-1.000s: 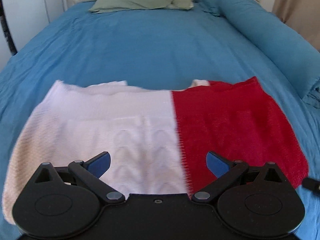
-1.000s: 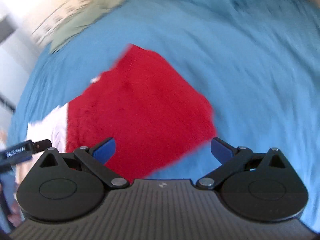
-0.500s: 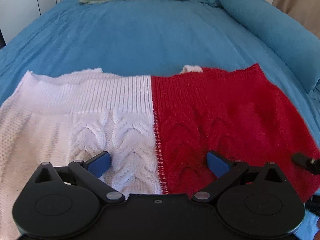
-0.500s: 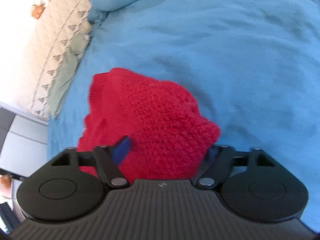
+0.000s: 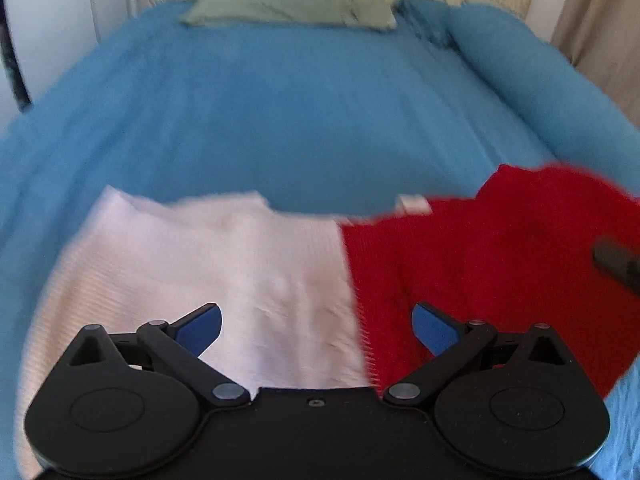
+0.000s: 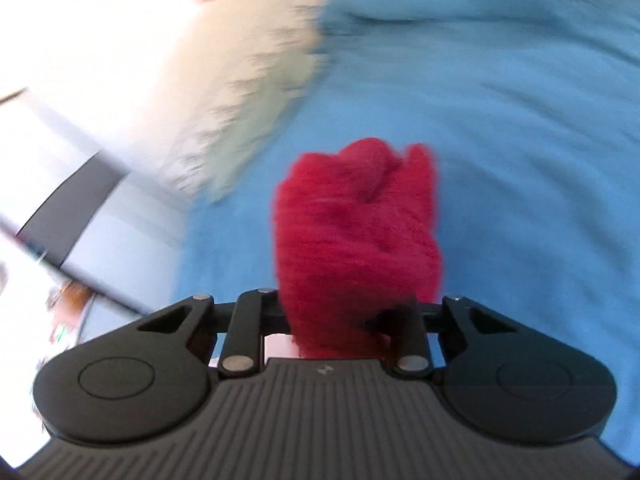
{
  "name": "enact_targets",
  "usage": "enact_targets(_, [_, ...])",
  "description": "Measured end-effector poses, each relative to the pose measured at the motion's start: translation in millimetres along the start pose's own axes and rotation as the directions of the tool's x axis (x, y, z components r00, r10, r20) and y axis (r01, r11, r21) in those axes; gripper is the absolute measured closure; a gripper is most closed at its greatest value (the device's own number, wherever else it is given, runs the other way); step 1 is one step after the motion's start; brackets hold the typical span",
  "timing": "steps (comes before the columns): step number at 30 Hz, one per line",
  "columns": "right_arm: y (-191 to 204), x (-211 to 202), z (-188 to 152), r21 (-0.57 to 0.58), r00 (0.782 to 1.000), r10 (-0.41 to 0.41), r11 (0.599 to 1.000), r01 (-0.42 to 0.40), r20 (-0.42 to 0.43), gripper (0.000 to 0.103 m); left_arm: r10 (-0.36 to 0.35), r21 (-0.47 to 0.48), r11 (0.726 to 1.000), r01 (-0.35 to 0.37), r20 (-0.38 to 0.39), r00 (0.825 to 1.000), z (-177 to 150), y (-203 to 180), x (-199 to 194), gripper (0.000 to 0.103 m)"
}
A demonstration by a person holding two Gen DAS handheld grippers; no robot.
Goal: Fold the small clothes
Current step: 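Grasp the red half with the right gripper, fold it over the white half, release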
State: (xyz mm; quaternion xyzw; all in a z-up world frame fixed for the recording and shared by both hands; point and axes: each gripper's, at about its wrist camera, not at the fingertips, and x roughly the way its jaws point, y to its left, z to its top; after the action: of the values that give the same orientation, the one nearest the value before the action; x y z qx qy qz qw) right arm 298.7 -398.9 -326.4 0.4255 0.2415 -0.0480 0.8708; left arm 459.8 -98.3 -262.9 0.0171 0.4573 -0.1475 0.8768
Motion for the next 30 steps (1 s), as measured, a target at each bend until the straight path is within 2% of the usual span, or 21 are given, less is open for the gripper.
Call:
enact_targets(2, [48.1, 9.9, -4.8, -0.133, 0.996, 0.087, 0.987, -0.090, -0.029, 0.064, 0.043, -0.022, 0.999, -0.042, 0.041, 0.998, 5.6, 31.3, -25.4, 0.000])
enact_targets(4, [92.1, 22.4, -17.7, -0.254, 0.980, 0.176, 0.948, -0.194, -0.091, 0.065, 0.077, -0.063, 0.995, -0.074, 0.048, 0.996, 5.6, 63.6, -42.0, 0.000])
enact_targets(7, [149.4, 47.6, -58.9, -0.389, 0.936, 0.268, 0.856, -0.340, -0.229, 0.066, 0.138, -0.123, 0.983, -0.133, 0.036, 0.990, -7.1, 116.1, -56.0, 0.000])
enact_targets(8, [162.0, 55.3, -75.0, -0.413, 0.918, 0.286, 0.827, -0.381, -0.273, 0.067, 0.179, -0.141, 0.975, -0.174, 0.021, 0.984, -14.8, 136.0, -57.3, 0.000])
enact_targets(12, [194.5, 94.7, -151.7, -0.495, 0.843, 0.276, 0.709, -0.503, -0.461, 0.068, 0.316, -0.228, 0.921, -0.316, -0.039, 0.948, -48.9, 195.9, -62.7, 0.001])
enact_targets(14, [195.7, 110.9, -190.0, -0.494, 0.807, 0.231, 0.689, -0.530, -0.543, 0.069, 0.323, -0.288, 0.899, -0.330, -0.072, 0.944, -70.6, 222.3, -61.7, 0.001])
enact_targets(15, [193.6, 120.0, -206.7, -0.508, 0.801, 0.203, 0.679, -0.530, -0.564, 0.069, 0.326, -0.311, 0.888, -0.339, -0.095, 0.941, -81.8, 232.3, -60.3, 0.001])
enact_targets(18, [183.0, 133.8, -234.5, -0.522, 0.792, 0.135, 0.684, -0.509, -0.595, 0.069, 0.340, -0.336, 0.869, -0.365, -0.132, 0.931, -104.1, 246.0, -62.3, 0.001])
enact_targets(21, [183.6, 127.8, -242.7, -0.543, 0.793, 0.129, 0.663, -0.515, -0.595, 0.062, 0.342, -0.364, 0.858, -0.362, -0.121, 0.932, -110.5, 248.3, -74.6, 0.001])
enact_targets(23, [190.7, 127.3, -235.0, -0.551, 0.785, 0.134, 0.641, -0.534, -0.605, 0.031, 0.338, -0.376, 0.858, -0.349, -0.096, 0.936, -104.5, 245.3, -85.5, 0.001])
enact_targets(24, [198.6, 130.0, -229.4, -0.564, 0.784, 0.129, 0.625, -0.539, -0.607, 0.021, 0.338, -0.372, 0.862, -0.343, -0.083, 0.938, -98.4, 242.3, -91.6, 0.001])
enact_targets(25, [205.3, 118.9, -222.0, -0.587, 0.794, 0.124, 0.608, -0.535, -0.595, 0.008, 0.339, -0.363, 0.868, -0.339, -0.067, 0.938, -94.8, 243.0, -97.9, 0.001])
enact_targets(28, [214.0, 88.3, -189.7, -0.624, 0.816, 0.168, 0.565, -0.540, -0.553, 0.003, 0.324, -0.289, 0.907, -0.307, 0.010, 0.946, -65.2, 219.2, -117.2, 0.001])
enact_targets(30, [211.1, 69.7, -162.2, -0.632, 0.834, 0.186, 0.573, -0.521, -0.520, 0.001, 0.277, -0.207, 0.943, -0.260, 0.058, 0.959, -44.5, 193.3, -130.3, 0.000])
